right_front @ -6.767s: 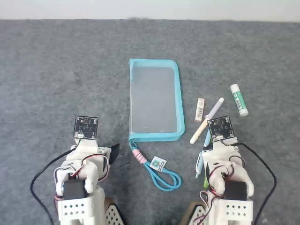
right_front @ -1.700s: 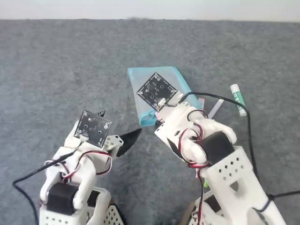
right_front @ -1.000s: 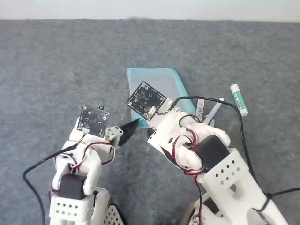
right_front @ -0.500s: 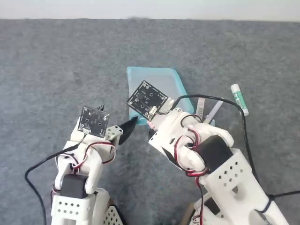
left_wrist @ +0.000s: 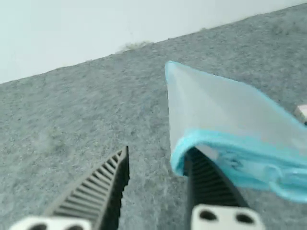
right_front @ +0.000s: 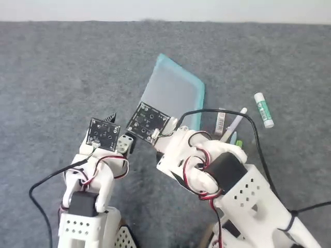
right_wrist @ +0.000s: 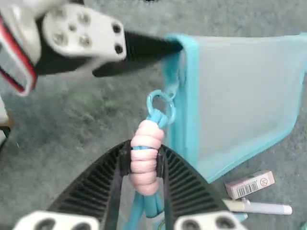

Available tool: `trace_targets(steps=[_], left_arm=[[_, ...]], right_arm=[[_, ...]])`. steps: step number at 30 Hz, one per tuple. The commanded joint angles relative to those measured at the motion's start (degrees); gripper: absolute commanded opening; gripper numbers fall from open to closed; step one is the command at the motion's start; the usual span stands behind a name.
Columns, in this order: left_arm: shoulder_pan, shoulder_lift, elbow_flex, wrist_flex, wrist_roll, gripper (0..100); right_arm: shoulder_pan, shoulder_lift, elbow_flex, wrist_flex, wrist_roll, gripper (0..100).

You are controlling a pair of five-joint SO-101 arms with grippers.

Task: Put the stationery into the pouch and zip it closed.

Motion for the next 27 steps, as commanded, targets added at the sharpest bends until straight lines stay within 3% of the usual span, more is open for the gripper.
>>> trace_targets(steps=[1,6,13,19,27], left_arm=[[-0.4,1.8,-0.5,-1.3,1.1,10],[-0.4,1.4,-0.7,0.2,1.3,1],[-0.2,1.4,-2.0,3.0,1.4,1],[0.0,1.4,-2.2,3.4,1.7,1],[0.0,1.8,-7.3,7.7,3.1,1]], right_arm=[[7.6,-0.5,0.7,2.2,3.7,0.7],[16.5,-1.0,0.8,5.9,7.8,0.7],[23.9,-1.0,0.9,6.5,9.8,0.7],[15.6,-1.1,0.9,6.5,5.1,4.0],[0.4,-1.1,1.7,3.9,7.5,36.1]])
